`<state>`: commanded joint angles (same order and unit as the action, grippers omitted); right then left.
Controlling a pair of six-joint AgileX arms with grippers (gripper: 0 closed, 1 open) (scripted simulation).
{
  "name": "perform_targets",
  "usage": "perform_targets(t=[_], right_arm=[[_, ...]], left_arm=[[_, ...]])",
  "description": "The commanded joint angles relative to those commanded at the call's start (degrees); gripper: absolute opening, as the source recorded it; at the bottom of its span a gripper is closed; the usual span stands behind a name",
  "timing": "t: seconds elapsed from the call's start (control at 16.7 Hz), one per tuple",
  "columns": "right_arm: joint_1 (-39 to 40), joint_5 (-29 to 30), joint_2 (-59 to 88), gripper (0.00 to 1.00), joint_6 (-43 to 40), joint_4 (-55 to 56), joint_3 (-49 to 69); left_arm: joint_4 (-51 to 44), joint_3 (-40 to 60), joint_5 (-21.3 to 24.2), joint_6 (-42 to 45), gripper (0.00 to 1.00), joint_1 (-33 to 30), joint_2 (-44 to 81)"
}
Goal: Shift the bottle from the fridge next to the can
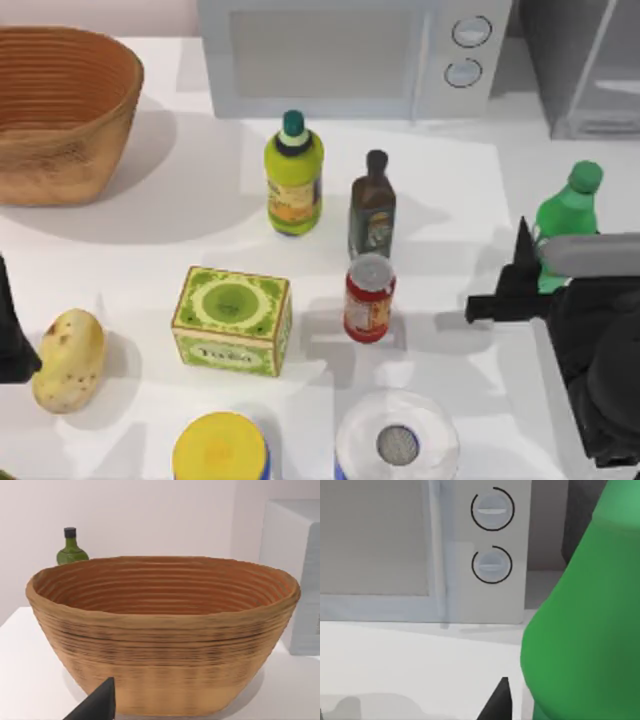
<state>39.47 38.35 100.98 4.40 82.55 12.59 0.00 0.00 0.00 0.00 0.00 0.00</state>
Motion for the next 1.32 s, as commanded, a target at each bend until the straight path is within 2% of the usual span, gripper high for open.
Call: perform_targets(t=[0.42, 1.02, 1.32], right_arm=[[0.0, 0.0, 0.0, 0.98, 0.0, 0.0, 0.0], [0.2, 0.2, -0.1, 1.0, 0.0, 0.0, -0.1], [5.1, 5.0, -2.8, 1.0, 0.7, 0.8, -4.2]], left_arm=[[0.0, 0.0, 0.0, 0.0, 1.0, 0.0, 0.0], [0.0, 0.0, 0.0, 0.0, 1.0, 0.0, 0.0], [0.0, 0.0, 0.0, 0.0, 1.0, 0.0, 0.0]])
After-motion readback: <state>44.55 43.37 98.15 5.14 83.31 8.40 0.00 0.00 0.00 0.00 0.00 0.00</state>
